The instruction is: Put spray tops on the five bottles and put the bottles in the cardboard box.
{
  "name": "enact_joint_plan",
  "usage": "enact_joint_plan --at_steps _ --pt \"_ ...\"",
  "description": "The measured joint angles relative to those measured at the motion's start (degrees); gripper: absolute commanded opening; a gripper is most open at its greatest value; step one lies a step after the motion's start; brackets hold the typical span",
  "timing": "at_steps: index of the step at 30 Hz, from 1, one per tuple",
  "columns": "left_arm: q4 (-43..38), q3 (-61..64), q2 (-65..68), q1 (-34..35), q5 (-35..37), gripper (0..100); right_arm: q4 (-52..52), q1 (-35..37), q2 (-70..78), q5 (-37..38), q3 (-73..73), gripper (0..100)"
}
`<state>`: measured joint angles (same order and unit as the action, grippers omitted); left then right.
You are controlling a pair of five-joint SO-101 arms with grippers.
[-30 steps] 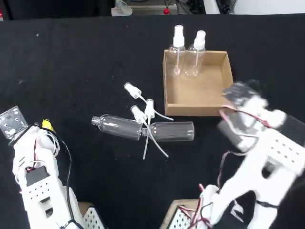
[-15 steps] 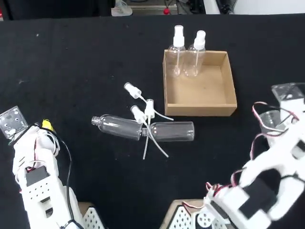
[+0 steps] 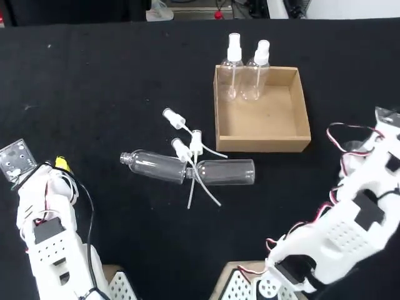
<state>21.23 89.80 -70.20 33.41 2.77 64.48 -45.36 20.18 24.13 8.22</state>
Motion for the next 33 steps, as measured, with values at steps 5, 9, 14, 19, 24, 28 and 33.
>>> enact_joint_plan --at_steps 5,9,14,19,24,28,33 --pt "0.0 0.0 0.0 0.0 0.0 16 0.62 2.37 0.0 -0.35 -0.09 28.6" --pt "0.0 0.0 0.0 0.0 0.0 16 7.03 4.4 0.0 0.0 -4.4 28.6" --pt "0.0 0.0 0.0 0.0 0.0 16 15.56 4.48 0.0 0.0 -13.89 28.6" --pt "0.0 0.0 0.0 0.0 0.0 16 22.42 3.08 0.0 4.13 -23.12 28.6" --pt "0.0 0.0 0.0 0.0 0.0 16 25.85 -1.23 0.0 20.48 -28.84 28.6" --pt "0.0 0.0 0.0 0.0 0.0 16 26.2 -6.07 0.0 41.49 -29.71 28.9" --pt "0.0 0.0 0.0 0.0 0.0 16 26.29 -9.14 0.0 62.68 -29.71 28.9"
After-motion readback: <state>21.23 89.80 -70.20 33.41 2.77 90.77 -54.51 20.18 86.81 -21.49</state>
